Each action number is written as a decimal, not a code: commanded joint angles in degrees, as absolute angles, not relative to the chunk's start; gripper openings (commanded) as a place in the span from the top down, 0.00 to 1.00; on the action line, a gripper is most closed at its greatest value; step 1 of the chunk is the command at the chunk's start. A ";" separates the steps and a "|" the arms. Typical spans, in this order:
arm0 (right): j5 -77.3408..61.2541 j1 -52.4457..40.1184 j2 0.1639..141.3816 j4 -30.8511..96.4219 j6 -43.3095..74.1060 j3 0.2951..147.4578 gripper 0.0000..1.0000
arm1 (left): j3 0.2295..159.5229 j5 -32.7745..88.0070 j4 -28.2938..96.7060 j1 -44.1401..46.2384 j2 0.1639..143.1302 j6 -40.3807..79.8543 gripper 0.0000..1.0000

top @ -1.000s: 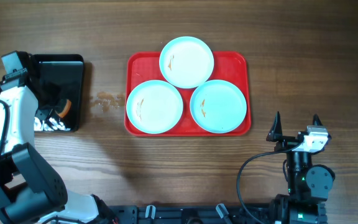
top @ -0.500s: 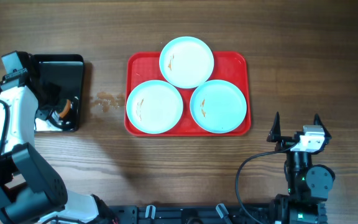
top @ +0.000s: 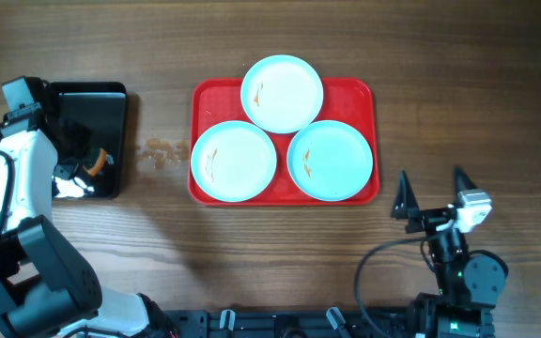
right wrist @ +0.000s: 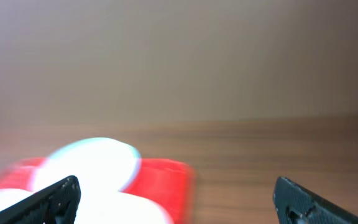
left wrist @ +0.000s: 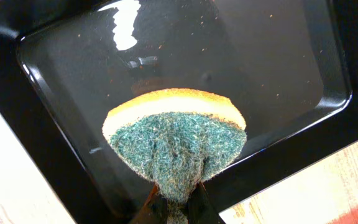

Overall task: Clean dirty plates on tray and stack at the side
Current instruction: 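Reach the right gripper over the red tray to the top plate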

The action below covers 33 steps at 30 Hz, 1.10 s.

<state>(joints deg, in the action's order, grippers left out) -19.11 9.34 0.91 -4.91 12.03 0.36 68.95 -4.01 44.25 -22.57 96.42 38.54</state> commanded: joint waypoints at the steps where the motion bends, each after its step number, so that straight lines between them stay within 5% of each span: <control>1: -35.27 9.63 0.95 -3.38 53.47 0.30 0.00 | 69.36 -4.45 42.85 -22.72 95.59 39.44 0.96; 5: -32.38 9.63 1.08 -2.46 87.85 0.30 0.00 | 69.36 -4.60 41.98 -22.72 95.59 39.44 0.96; 11: -33.19 9.63 1.41 -29.63 82.48 0.73 0.00 | 69.36 -4.60 41.95 -22.72 95.64 39.44 0.96; 14: -33.06 9.63 2.90 -31.20 80.88 4.54 0.00 | 69.36 -4.58 41.82 -22.72 95.64 39.44 0.96; 18: -41.95 9.63 10.55 -23.00 64.77 16.05 0.00 | 69.34 -4.60 41.85 -22.72 95.64 39.00 0.96; 24: -56.60 9.61 30.33 5.54 33.39 40.93 0.00 | 69.32 -4.60 41.85 -22.76 95.64 37.76 0.96; 28: -56.18 8.29 43.00 30.74 13.21 58.83 0.01 | 69.32 -4.58 42.09 -22.76 95.64 37.78 0.96; 33: -44.42 0.60 54.54 50.28 1.39 72.38 0.01 | 69.32 -4.58 42.24 -22.76 95.64 37.78 0.96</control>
